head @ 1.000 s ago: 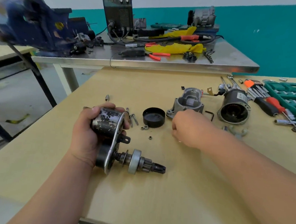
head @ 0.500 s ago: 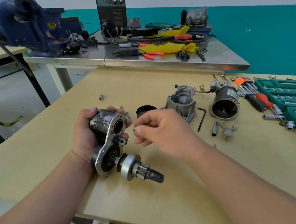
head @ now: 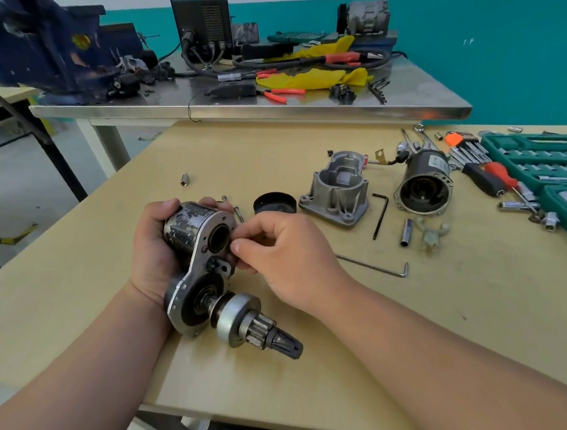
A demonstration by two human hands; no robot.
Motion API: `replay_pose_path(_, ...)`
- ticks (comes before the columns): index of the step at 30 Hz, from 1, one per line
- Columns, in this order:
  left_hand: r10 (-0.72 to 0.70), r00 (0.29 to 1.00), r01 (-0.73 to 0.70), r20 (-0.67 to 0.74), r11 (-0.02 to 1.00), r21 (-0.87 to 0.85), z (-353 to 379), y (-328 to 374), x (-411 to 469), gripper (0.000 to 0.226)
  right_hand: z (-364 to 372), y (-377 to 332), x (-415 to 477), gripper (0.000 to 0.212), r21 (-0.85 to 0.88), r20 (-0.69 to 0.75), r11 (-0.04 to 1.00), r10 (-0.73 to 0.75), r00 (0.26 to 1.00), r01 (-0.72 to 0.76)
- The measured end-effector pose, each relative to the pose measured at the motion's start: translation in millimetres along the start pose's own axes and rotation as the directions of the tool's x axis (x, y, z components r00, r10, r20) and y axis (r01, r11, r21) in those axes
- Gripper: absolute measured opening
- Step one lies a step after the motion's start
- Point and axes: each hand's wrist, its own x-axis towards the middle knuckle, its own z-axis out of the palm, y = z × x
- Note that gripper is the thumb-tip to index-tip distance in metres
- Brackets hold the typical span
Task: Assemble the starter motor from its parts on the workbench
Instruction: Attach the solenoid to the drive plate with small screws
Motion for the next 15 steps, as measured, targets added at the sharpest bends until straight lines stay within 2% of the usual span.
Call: replay_pose_path(15,-0.016,1.000,0.015,0.015,0.999,0.047,-2.2,0.4,-0.2,0.033,0.8,1.1,-5.6,0.006,-0.073,-0.041,0.997,-0.020,0.999,0.017)
